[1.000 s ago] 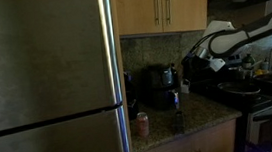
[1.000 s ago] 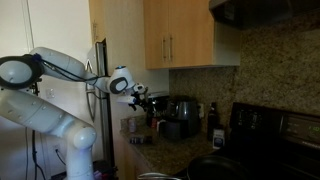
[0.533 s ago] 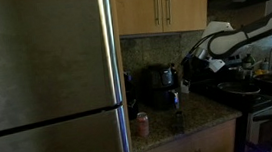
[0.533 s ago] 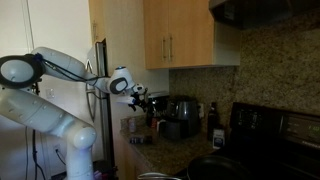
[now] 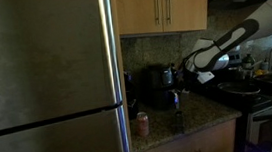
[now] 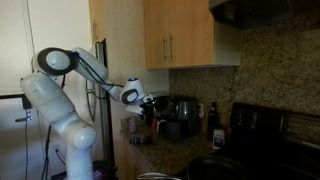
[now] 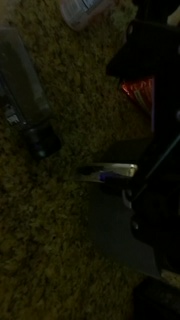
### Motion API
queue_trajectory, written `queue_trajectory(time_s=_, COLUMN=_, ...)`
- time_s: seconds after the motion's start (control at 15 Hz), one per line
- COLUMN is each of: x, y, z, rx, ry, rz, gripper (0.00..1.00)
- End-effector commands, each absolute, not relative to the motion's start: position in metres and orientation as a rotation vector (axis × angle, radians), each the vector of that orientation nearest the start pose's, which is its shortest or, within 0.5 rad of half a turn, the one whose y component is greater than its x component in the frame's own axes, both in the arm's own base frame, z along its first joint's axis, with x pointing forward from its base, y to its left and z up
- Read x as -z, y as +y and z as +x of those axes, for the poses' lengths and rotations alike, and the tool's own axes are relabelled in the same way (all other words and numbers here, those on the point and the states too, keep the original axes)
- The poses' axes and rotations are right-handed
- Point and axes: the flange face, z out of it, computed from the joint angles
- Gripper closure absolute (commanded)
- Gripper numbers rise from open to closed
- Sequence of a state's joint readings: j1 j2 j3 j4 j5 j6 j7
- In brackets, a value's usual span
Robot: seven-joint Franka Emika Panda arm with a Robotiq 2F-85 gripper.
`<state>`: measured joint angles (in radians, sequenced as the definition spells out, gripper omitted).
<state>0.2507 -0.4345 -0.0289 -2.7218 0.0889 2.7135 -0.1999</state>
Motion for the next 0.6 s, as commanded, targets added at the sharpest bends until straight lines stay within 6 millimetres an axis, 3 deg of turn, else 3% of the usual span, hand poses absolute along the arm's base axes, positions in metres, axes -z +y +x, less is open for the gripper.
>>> queue_trajectory(time_s=0.0, x=-0.425, y=0.094, z=0.432, rx=0.856, ry=-0.508, rz=-2.916, gripper=0.00)
queue_trajectory(time_s=0.07, x=-0.441, y=0.095, z=0.432, rx=0.950, ry=-0.510, rz=-2.907, gripper=0.00)
queue_trajectory(time_s=0.13, x=-0.420, y=0.093, z=0.427, rx=0.836, ry=-0.510, rz=-2.922, gripper=0.00)
queue_trajectory(time_s=0.33, x=-0.440, y=0.098, z=0.432, rx=0.925, ry=-0.511, rz=-2.900, gripper=0.00)
queue_trajectory(time_s=0.53, x=-0.425, y=0.100, z=0.446, rx=0.912, ry=-0.480, rz=-2.898, gripper=0.00)
